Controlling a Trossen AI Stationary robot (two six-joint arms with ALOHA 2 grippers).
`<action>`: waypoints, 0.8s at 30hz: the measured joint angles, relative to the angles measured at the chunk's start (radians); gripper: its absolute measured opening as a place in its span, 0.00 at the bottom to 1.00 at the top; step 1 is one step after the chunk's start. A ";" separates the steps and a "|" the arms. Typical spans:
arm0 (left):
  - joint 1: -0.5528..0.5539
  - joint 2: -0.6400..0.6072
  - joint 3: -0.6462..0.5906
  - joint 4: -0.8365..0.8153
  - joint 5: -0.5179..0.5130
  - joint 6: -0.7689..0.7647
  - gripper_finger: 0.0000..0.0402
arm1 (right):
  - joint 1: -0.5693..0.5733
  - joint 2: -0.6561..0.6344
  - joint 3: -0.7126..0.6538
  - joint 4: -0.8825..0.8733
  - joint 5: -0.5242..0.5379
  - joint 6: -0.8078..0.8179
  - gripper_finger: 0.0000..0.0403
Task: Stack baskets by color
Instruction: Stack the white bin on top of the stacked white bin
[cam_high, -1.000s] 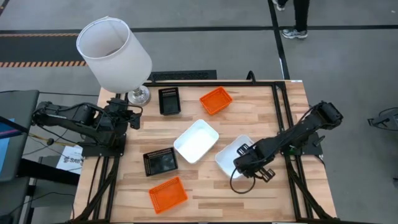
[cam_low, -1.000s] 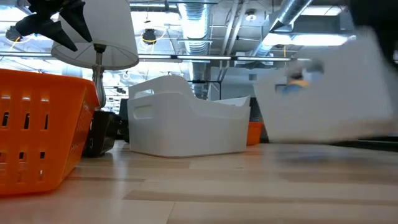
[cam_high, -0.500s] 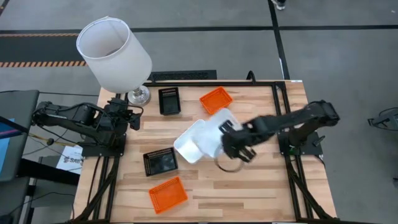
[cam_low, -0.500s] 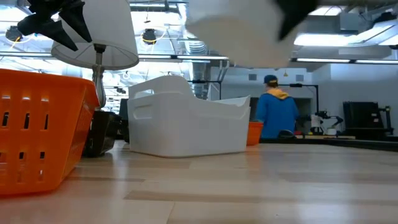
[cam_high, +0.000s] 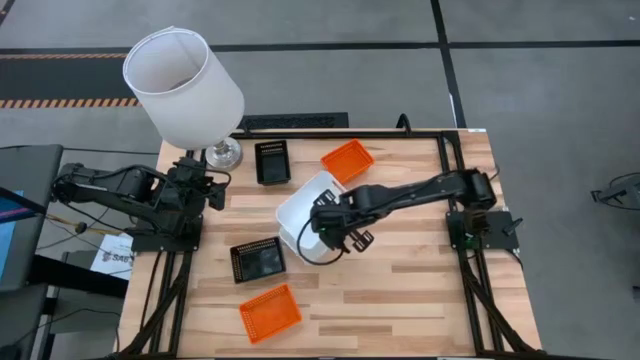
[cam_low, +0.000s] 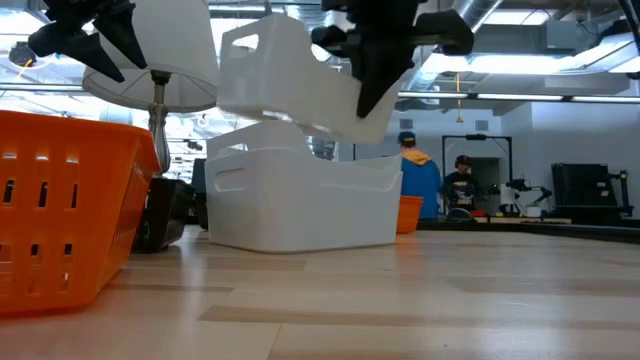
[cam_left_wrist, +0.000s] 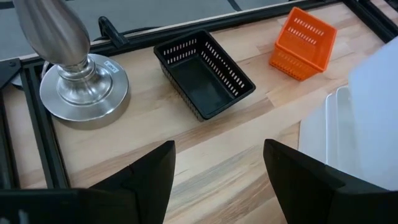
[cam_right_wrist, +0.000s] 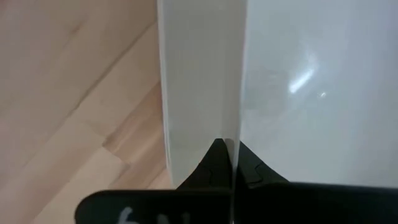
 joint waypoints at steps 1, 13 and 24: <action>0.000 0.000 0.000 0.000 0.001 0.002 0.58 | 0.002 0.004 0.000 0.000 -0.008 0.000 0.00; 0.000 0.000 0.000 0.001 0.002 0.011 0.58 | 0.013 0.044 -0.013 0.021 -0.086 0.000 0.00; 0.000 0.000 0.000 0.002 0.002 0.010 0.58 | 0.000 0.045 -0.026 0.026 -0.141 0.011 0.00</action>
